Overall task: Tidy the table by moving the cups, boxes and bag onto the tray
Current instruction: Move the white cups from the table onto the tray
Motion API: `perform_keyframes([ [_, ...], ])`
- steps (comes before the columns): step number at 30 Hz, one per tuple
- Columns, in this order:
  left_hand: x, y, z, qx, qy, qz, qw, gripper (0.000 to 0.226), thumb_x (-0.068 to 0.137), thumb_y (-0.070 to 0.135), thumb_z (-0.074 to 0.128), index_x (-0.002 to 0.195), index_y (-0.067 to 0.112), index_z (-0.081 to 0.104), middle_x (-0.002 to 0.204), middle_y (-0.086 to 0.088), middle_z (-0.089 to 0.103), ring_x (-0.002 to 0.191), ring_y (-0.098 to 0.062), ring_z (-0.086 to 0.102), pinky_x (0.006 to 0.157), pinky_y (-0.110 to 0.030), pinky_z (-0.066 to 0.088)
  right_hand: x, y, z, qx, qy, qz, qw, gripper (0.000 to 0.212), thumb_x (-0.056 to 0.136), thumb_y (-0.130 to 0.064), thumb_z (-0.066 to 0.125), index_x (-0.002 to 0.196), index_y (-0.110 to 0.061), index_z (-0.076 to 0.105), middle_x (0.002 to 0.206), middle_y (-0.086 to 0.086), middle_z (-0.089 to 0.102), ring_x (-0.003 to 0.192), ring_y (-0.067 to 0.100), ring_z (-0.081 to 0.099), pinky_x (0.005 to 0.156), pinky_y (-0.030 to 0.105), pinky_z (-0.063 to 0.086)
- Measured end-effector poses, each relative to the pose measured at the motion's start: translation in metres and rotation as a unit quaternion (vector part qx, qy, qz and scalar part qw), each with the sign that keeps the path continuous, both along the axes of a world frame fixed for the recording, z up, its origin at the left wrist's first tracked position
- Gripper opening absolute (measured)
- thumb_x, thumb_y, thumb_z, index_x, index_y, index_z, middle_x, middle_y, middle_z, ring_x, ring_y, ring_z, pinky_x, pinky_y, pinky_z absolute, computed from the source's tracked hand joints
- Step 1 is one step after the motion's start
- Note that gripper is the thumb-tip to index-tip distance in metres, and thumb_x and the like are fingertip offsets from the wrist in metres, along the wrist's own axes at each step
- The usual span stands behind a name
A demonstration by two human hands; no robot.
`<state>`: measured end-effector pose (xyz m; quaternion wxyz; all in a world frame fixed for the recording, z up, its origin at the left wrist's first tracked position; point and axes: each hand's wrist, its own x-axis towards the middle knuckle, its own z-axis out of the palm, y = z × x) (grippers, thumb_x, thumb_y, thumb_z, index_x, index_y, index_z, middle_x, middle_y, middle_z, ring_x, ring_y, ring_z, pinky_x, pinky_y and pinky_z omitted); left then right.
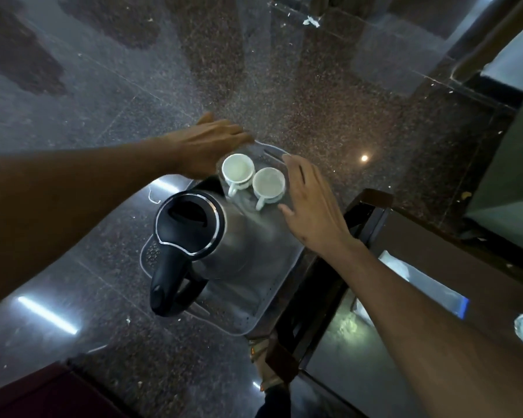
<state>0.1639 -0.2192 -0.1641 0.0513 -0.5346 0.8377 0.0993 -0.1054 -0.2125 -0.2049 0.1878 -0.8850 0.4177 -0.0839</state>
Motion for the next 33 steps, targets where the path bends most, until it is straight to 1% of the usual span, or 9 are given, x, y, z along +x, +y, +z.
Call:
perform_keyframes([
  [2, -0.012, -0.004, 0.015, -0.007, 0.000, 0.020, 1.000, 0.070, 0.078, 0.036, 0.054, 0.145, 0.015, 0.049, 0.128, -0.011, 0.062, 0.120, -0.032, 0.059, 0.095, -0.045, 0.034, -0.021, 0.000, 0.012, 0.000, -0.008, -0.012, 1.000, 0.088, 0.087, -0.023, 0.078, 0.157, -0.010, 0.026, 0.158, 0.010, 0.035, 0.146, 0.026, 0.037, 0.119, 0.043, 0.038],
  [4, -0.030, -0.015, 0.028, -0.003, -0.027, 0.026, 0.999, 0.072, 0.076, 0.025, 0.067, 0.145, 0.017, 0.047, 0.126, -0.009, 0.062, 0.118, -0.032, 0.059, 0.091, -0.043, 0.033, -0.043, -0.001, 0.022, -0.004, -0.015, -0.028, 0.999, 0.085, 0.089, -0.024, 0.077, 0.156, -0.009, 0.028, 0.157, 0.011, 0.036, 0.146, 0.027, 0.038, 0.119, 0.043, 0.039],
  [6, -0.051, -0.027, 0.044, -0.001, -0.060, 0.018, 0.998, 0.075, 0.075, 0.020, 0.071, 0.146, 0.017, 0.046, 0.127, -0.010, 0.062, 0.118, -0.032, 0.058, 0.092, -0.046, 0.036, -0.067, -0.002, 0.030, -0.012, -0.012, -0.048, 0.999, 0.082, 0.091, -0.026, 0.075, 0.156, -0.007, 0.029, 0.157, 0.012, 0.036, 0.146, 0.028, 0.038, 0.119, 0.043, 0.038],
  [10, -0.112, -0.048, 0.067, 0.003, -0.105, -0.003, 0.994, 0.076, 0.075, 0.021, 0.072, 0.146, 0.016, 0.048, 0.132, -0.012, 0.062, 0.123, -0.034, 0.057, 0.098, -0.055, 0.038, -0.124, -0.001, 0.035, -0.026, -0.001, -0.074, 0.997, 0.080, 0.094, -0.028, 0.072, 0.157, -0.006, 0.029, 0.159, 0.012, 0.034, 0.148, 0.029, 0.035, 0.122, 0.043, 0.035],
  [14, -0.178, -0.051, 0.069, 0.012, -0.106, -0.013, 0.994, 0.074, 0.077, 0.028, 0.071, 0.147, 0.017, 0.047, 0.134, -0.010, 0.061, 0.125, -0.031, 0.057, 0.099, -0.055, 0.037, -0.176, 0.012, 0.040, -0.022, 0.000, -0.102, 0.994, 0.080, 0.094, -0.030, 0.072, 0.157, -0.005, 0.029, 0.159, 0.013, 0.033, 0.147, 0.030, 0.035, 0.122, 0.042, 0.034],
  [20, -0.304, -0.036, 0.051, 0.030, -0.051, -0.033, 0.998, 0.081, 0.081, 0.047, 0.063, 0.153, 0.018, 0.041, 0.142, -0.010, 0.056, 0.133, -0.031, 0.051, 0.106, -0.053, 0.031, -0.264, 0.032, 0.046, -0.019, 0.020, -0.141, 0.990, 0.079, 0.091, -0.032, 0.073, 0.154, -0.005, 0.034, 0.155, 0.014, 0.039, 0.140, 0.031, 0.043, 0.119, 0.041, 0.037],
  [24, -0.408, -0.008, 0.028, 0.053, 0.013, -0.054, 0.997, 0.081, 0.088, 0.048, 0.068, 0.156, 0.019, 0.036, 0.150, -0.011, 0.050, 0.139, -0.033, 0.045, 0.113, -0.054, 0.028, -0.338, 0.048, 0.044, -0.001, 0.031, -0.185, 0.982, 0.079, 0.091, -0.030, 0.072, 0.154, -0.001, 0.036, 0.156, 0.019, 0.040, 0.143, 0.033, 0.042, 0.121, 0.043, 0.035],
  [28, -0.510, 0.032, 0.004, 0.063, 0.079, -0.061, 0.993, 0.076, 0.089, 0.045, 0.068, 0.155, 0.021, 0.039, 0.146, -0.006, 0.055, 0.134, -0.031, 0.050, 0.107, -0.048, 0.033, -0.417, 0.073, 0.035, 0.035, 0.023, -0.228, 0.973, 0.078, 0.087, -0.021, 0.071, 0.154, 0.001, 0.037, 0.156, 0.019, 0.042, 0.143, 0.034, 0.042, 0.119, 0.045, 0.034],
  [33, -0.615, 0.076, -0.025, 0.097, 0.096, -0.081, 0.987, 0.079, 0.085, 0.045, 0.069, 0.154, 0.020, 0.039, 0.148, -0.003, 0.053, 0.134, -0.027, 0.050, 0.104, -0.043, 0.031, -0.512, 0.113, 0.018, 0.056, 0.037, -0.269, 0.961, 0.073, 0.084, -0.017, 0.073, 0.148, 0.004, 0.045, 0.149, 0.022, 0.050, 0.137, 0.039, 0.048, 0.115, 0.047, 0.039],
])
